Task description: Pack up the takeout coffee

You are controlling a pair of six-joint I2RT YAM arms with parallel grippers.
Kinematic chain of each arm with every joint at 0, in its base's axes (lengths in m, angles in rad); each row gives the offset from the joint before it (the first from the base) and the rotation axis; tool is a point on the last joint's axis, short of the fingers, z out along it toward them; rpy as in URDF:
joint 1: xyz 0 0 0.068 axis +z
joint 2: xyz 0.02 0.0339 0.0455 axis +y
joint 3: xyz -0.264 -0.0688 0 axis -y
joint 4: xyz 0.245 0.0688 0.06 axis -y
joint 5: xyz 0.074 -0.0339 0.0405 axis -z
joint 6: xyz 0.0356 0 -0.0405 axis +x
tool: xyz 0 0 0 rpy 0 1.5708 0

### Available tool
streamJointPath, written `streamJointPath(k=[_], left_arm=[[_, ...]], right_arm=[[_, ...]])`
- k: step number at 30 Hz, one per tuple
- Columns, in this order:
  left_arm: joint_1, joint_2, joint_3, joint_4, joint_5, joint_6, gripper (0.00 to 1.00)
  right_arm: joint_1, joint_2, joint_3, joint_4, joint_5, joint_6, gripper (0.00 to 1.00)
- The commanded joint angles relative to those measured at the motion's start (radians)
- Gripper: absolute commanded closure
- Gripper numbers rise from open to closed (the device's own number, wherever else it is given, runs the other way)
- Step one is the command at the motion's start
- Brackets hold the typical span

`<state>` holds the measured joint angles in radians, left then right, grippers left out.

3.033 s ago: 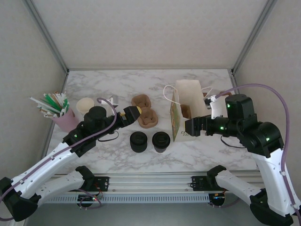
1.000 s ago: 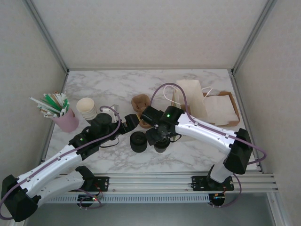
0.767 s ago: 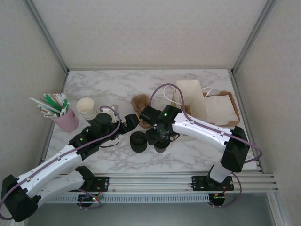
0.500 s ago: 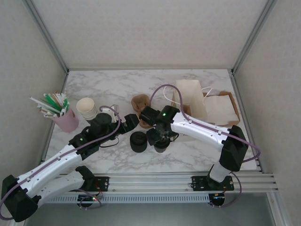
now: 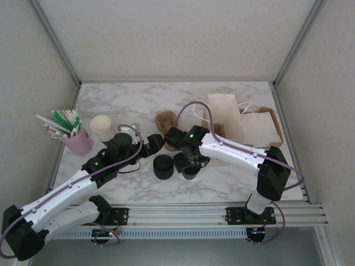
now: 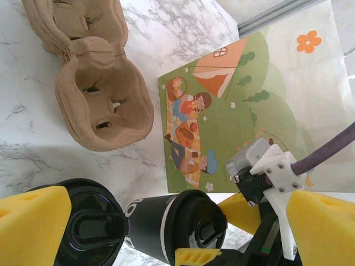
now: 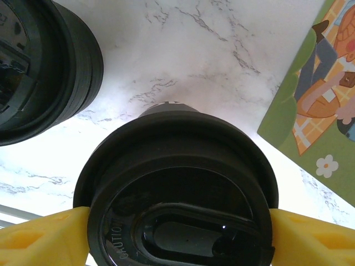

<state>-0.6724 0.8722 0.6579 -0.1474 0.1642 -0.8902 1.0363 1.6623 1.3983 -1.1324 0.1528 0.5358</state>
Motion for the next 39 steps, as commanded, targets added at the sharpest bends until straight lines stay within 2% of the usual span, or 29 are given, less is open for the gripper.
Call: streamJointPath(k=[1, 14, 30, 39], left_arm=[[0.009, 0.003, 0.014, 0.025, 0.015, 0.016, 0.0], [0.009, 0.003, 0.023, 0.026, 0.018, 0.017, 0.0], [0.011, 0.003, 0.075, 0.02, 0.009, 0.036, 0.0], [0.019, 0.029, 0.167, 0.009, 0.005, 0.07, 0.0]], right_arm=[[-0.007, 0.011, -0.012, 0.004, -0.013, -0.008, 0.22], [-0.002, -0.028, 0.008, -0.025, -0.025, -0.017, 0.29], [0.079, -0.129, 0.116, -0.158, -0.015, 0.001, 0.29], [0.112, -0.245, 0.214, -0.224, -0.067, 0.01, 0.3]])
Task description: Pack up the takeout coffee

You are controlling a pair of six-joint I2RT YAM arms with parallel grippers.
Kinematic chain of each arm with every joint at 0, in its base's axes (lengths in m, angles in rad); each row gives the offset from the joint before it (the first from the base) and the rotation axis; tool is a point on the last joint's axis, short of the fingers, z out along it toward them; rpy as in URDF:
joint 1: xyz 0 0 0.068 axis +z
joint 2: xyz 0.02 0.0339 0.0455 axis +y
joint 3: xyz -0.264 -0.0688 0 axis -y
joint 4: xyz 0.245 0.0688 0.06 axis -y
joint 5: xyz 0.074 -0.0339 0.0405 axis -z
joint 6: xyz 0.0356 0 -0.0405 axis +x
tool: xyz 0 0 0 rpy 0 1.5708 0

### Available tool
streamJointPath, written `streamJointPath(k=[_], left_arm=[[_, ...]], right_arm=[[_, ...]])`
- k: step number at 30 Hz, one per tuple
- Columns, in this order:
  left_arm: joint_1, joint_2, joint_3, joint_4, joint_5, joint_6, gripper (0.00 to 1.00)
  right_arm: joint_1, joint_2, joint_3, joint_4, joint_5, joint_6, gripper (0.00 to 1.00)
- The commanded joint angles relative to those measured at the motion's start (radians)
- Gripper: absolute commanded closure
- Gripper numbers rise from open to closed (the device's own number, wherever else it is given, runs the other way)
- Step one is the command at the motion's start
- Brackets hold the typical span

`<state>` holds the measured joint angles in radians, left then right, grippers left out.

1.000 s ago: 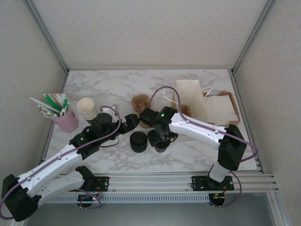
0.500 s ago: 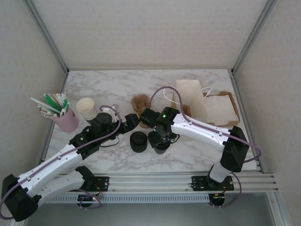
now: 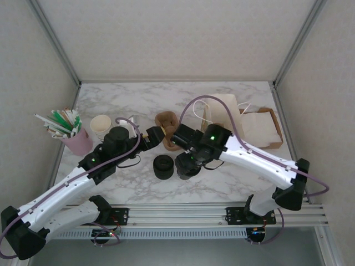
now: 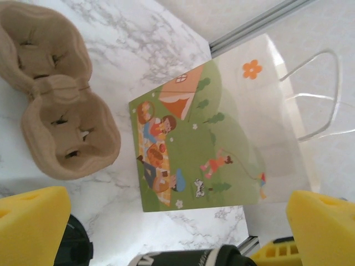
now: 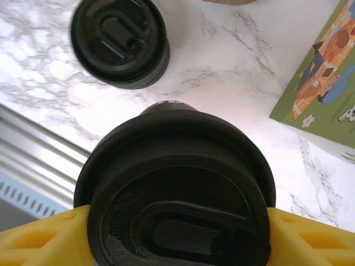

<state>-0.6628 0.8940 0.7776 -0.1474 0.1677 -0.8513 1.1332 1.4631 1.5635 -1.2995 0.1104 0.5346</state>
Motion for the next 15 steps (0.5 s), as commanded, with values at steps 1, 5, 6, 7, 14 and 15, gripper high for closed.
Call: streamJointPath(k=[1, 5, 6, 7, 14, 15], left_arm=[[0.011, 0.013, 0.058, 0.011, 0.001, 0.034, 0.0], [0.012, 0.05, 0.121, 0.015, 0.011, 0.054, 0.0], [0.012, 0.062, 0.143, 0.02, 0.017, 0.059, 0.0], [0.013, 0.074, 0.164, 0.021, 0.024, 0.066, 0.0], [0.012, 0.212, 0.351, 0.038, 0.099, 0.108, 0.0], [0.013, 0.236, 0.376, 0.05, 0.12, 0.107, 0.0]], right_arm=[[0.016, -0.057, 0.061, -0.062, -0.028, 0.012, 0.3], [0.016, -0.1, 0.114, -0.102, -0.023, 0.013, 0.3], [0.016, -0.11, 0.132, -0.115, -0.014, 0.014, 0.3], [0.017, -0.119, 0.15, -0.128, -0.005, 0.014, 0.3], [0.017, -0.144, 0.315, -0.238, 0.073, 0.0, 0.3], [0.015, -0.144, 0.338, -0.252, 0.084, -0.004, 0.3]])
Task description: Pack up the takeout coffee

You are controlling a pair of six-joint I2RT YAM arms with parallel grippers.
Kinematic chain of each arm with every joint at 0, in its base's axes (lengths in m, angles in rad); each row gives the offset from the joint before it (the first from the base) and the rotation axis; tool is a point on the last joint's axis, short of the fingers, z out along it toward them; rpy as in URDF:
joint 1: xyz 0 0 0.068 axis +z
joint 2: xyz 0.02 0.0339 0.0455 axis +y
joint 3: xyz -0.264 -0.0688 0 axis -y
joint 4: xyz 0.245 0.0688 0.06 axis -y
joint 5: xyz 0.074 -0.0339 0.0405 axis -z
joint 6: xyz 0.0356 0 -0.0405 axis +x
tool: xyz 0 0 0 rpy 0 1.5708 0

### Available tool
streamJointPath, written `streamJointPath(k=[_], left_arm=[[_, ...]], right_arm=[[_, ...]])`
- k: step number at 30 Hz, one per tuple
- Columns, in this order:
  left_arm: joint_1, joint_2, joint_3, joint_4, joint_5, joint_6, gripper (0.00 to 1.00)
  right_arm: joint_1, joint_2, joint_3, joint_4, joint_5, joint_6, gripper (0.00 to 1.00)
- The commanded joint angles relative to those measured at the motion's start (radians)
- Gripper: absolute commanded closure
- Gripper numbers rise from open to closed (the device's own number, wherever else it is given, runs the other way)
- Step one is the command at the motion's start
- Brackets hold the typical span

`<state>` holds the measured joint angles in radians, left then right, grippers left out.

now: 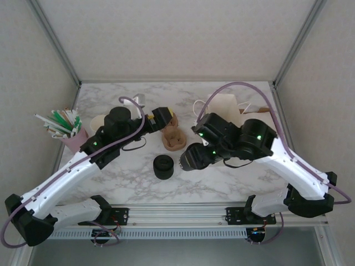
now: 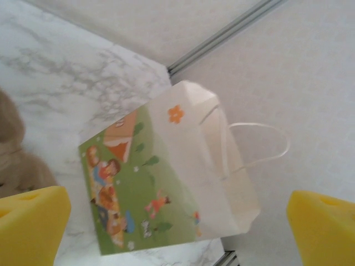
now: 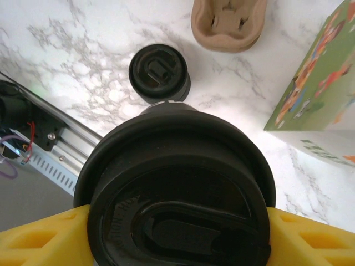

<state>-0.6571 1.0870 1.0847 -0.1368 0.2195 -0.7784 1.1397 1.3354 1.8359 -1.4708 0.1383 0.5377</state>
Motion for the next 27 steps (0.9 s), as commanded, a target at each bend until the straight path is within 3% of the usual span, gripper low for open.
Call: streamJointPath(k=[1, 10, 17, 27], left_arm=[[0.007, 0.064, 0.089, 0.046, 0.086, 0.036, 0.0], [0.001, 0.267, 0.241, 0.099, 0.239, 0.024, 0.06], [-0.013, 0.371, 0.281, 0.128, 0.294, 0.016, 0.25], [-0.019, 0.474, 0.366, 0.126, 0.332, 0.02, 0.51]], right_arm=[[0.009, -0.016, 0.089, -0.094, 0.065, -0.009, 0.3], [0.008, 0.006, 0.316, -0.233, 0.183, -0.024, 0.3], [0.004, 0.031, 0.464, -0.327, 0.292, -0.031, 0.31], [-0.109, -0.006, 0.462, -0.327, 0.32, -0.064, 0.32]])
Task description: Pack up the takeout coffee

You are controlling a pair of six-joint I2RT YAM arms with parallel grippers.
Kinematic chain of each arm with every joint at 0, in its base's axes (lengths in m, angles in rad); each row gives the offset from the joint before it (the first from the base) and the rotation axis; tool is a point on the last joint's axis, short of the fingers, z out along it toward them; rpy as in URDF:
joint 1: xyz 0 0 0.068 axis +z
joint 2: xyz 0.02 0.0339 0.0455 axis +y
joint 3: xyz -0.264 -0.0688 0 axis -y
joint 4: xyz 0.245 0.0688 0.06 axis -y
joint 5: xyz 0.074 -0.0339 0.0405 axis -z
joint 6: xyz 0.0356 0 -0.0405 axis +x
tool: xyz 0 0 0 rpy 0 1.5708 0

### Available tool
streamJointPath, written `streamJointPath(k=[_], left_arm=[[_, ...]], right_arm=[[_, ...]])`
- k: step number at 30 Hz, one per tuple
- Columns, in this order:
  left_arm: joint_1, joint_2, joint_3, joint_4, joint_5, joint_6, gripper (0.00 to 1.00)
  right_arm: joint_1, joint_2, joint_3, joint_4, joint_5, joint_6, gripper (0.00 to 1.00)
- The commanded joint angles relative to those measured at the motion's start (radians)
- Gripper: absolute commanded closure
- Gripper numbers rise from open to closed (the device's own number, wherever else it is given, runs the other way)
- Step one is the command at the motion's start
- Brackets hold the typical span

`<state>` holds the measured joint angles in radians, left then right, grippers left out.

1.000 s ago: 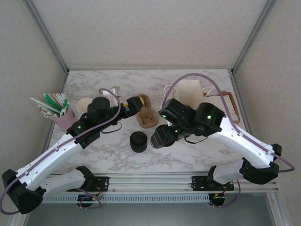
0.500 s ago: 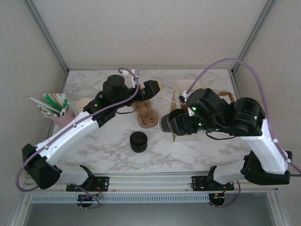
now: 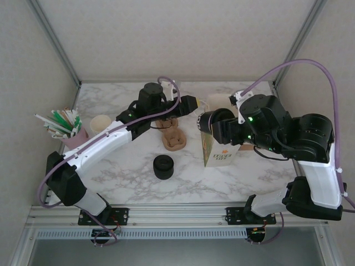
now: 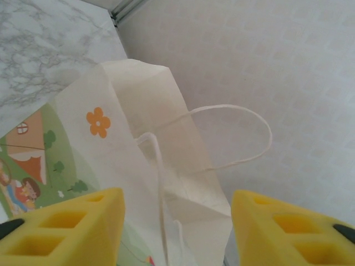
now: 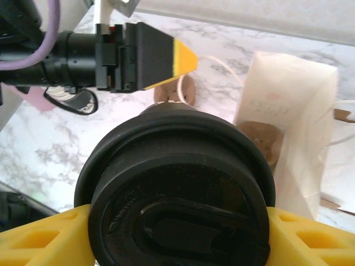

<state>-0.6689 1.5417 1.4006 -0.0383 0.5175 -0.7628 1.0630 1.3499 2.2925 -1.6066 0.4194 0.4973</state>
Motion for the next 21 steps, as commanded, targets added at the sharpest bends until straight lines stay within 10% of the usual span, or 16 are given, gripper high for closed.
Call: streamJointPath(k=[1, 21], left_arm=[[-0.008, 0.026, 0.056, 0.027, 0.037, 0.003, 0.55], [-0.018, -0.006, -0.023, 0.049, 0.043, -0.002, 0.97]], right_arm=[[-0.051, -0.02, 0.004, -0.191, 0.038, -0.03, 0.32], [-0.355, 0.068, -0.158, -0.191, -0.074, -0.082, 0.32]])
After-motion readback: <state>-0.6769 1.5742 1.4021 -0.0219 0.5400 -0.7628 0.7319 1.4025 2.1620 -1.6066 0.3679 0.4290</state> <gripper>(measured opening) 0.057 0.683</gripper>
